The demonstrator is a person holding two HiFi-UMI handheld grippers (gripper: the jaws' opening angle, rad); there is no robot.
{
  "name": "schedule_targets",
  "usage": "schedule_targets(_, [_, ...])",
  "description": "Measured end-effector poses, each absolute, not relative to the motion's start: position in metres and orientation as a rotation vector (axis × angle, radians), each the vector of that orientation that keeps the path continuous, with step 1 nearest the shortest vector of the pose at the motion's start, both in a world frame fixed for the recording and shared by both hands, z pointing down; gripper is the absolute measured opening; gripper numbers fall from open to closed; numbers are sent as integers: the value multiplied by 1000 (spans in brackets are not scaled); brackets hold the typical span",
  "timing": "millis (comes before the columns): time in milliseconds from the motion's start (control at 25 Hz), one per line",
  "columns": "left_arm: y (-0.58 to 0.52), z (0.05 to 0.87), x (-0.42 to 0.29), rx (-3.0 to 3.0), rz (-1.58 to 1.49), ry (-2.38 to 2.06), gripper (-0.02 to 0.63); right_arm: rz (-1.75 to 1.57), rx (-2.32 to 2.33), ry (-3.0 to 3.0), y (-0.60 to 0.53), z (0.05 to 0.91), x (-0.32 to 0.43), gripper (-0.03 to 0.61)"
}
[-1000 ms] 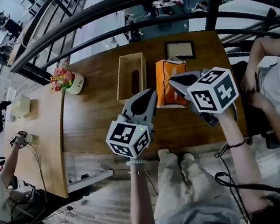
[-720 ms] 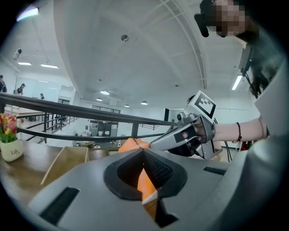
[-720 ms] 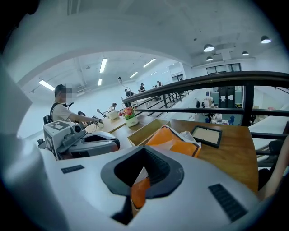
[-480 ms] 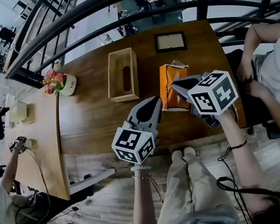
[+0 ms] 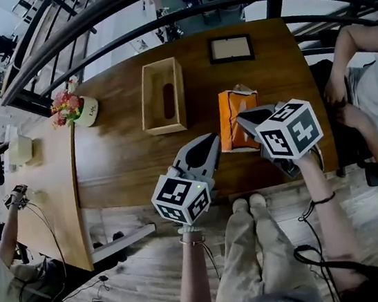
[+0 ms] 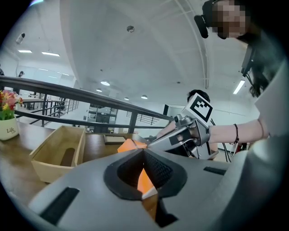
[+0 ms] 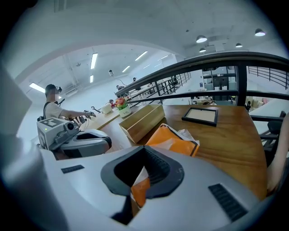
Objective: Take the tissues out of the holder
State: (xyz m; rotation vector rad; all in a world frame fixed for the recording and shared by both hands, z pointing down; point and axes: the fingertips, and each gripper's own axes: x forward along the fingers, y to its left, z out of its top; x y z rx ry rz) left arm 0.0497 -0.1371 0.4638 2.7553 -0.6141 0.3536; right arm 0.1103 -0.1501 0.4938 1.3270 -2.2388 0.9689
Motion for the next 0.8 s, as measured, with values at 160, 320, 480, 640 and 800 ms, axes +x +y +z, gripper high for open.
schedule_targets(160, [-137,471,49,2741,356,-620,8,968,1313,-2232,-152,502,108,12])
schedule_targets(320, [-135,478,49,2728,363,-616,8,982,1309,-2233,-152,510,105,12])
schedule_targets(480, [-136,482,48,2717,366,-616,8,992,1307,-2235,-154,513,103,12])
schedule_targets(640, [-137,485,48,2710,368,-617,8,1001,1298,-2236,-156,516,99,12])
schedule_targets(800, [-138,486,47,2703,371,-614,8,1009,1280,-2218,-158,519,93,12])
